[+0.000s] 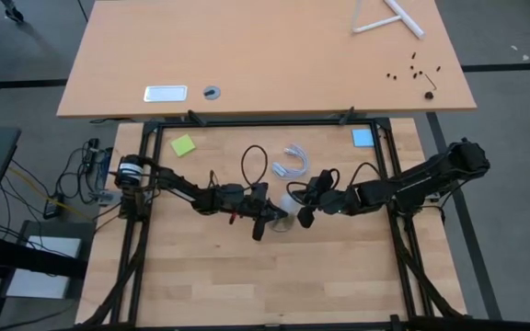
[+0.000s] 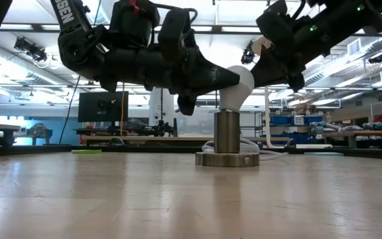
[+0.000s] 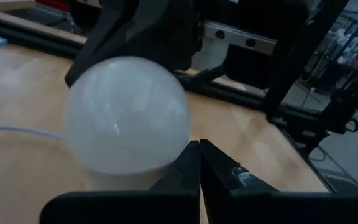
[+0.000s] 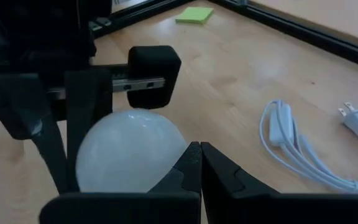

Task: Screw lightbulb
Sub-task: Insert the lightbulb into the lamp

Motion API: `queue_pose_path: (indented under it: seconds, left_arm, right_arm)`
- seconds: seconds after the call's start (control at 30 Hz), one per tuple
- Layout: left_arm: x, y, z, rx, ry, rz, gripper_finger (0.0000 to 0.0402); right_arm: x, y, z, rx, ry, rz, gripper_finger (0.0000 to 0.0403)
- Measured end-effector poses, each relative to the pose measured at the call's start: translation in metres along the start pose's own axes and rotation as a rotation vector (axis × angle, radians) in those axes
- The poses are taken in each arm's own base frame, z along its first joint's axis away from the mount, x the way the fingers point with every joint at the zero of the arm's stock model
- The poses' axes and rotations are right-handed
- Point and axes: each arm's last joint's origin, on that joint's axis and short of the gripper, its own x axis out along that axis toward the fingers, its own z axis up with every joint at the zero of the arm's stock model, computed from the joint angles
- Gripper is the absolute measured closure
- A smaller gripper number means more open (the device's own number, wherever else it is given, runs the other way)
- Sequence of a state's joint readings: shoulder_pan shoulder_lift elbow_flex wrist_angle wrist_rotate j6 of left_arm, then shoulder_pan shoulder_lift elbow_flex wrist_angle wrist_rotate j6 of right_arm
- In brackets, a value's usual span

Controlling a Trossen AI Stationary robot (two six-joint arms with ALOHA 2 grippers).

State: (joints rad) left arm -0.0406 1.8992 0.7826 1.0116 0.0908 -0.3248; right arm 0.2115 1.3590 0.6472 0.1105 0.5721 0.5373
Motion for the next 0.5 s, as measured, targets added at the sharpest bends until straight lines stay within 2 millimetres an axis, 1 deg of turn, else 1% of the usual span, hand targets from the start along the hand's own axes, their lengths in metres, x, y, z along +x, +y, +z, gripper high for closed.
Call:
queue_pose_path:
  seconds: [0.5]
  left_arm:
    - [-0.0011,-0.0003,-0.002,0.005,0.005,0.002,0.0396]
  right_arm:
    - [-0.0023,0.0034,0.0076,-0.001,-0.053,0.049,0.0394]
